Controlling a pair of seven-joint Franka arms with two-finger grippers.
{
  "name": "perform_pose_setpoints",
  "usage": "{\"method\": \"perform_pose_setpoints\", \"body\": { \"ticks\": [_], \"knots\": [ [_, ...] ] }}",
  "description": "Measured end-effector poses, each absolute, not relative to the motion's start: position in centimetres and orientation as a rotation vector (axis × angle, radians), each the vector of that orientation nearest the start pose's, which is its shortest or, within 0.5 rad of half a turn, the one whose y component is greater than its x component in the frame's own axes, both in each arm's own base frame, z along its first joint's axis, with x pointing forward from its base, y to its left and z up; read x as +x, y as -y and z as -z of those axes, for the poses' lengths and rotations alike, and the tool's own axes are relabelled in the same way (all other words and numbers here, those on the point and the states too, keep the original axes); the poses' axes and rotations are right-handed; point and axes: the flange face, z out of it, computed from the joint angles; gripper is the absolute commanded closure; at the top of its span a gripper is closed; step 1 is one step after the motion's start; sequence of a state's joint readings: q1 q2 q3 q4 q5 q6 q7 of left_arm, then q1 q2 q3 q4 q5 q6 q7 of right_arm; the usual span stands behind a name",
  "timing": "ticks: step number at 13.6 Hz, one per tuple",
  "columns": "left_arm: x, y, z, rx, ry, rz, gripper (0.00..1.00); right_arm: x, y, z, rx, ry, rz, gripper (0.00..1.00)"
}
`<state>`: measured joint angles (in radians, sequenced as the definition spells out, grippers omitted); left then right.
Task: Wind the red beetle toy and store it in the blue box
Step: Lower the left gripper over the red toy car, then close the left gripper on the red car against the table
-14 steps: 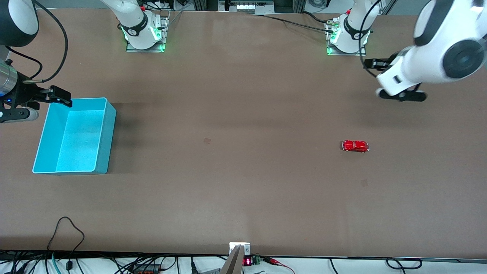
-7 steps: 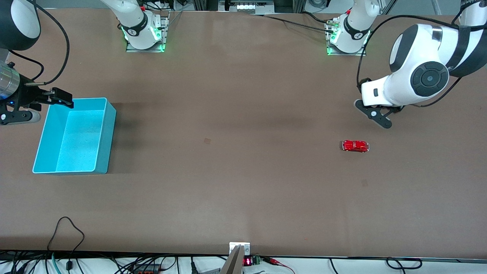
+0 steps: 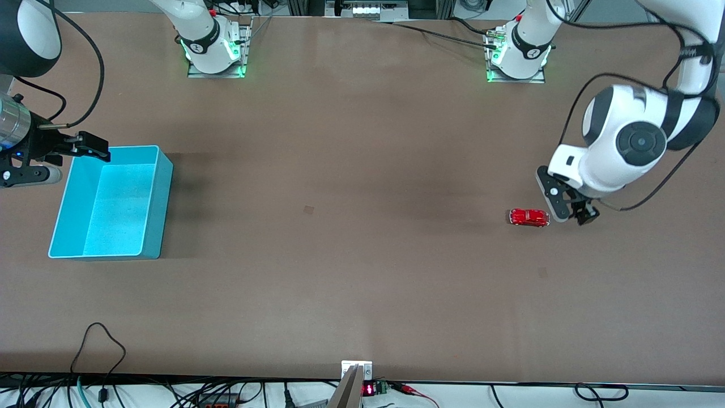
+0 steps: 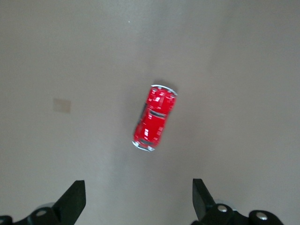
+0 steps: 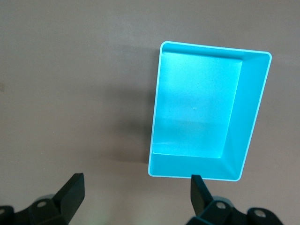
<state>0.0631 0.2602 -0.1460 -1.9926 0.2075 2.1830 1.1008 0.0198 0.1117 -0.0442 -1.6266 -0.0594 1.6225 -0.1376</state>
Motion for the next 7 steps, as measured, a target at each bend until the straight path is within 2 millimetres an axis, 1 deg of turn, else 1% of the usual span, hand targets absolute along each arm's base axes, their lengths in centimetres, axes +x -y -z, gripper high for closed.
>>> {"method": "perform_pose_setpoints", "body": {
  "ticks": [1,2,4,7],
  "knots": [
    [59.3,3.4,-31.2,-2.403,-1.890,-0.153,0.00,58.4,1.9,-53.9,-3.185,0.191,-0.193,0.00],
    [59.2,3.1,-29.4,-2.380,-1.921,-0.128,0.00,58.4,1.9,-53.9,-3.184,0.191,-0.194,0.00],
    [58.2,3.1,-26.4,-2.355,-1.978,-0.124,0.00,58.5,1.9,-53.8,-3.184,0.191,-0.195,0.00],
    [57.3,3.1,-23.3,-2.322,-2.055,-0.136,0.00,58.5,1.9,-53.8,-3.184,0.191,-0.196,0.00]
  ]
}}
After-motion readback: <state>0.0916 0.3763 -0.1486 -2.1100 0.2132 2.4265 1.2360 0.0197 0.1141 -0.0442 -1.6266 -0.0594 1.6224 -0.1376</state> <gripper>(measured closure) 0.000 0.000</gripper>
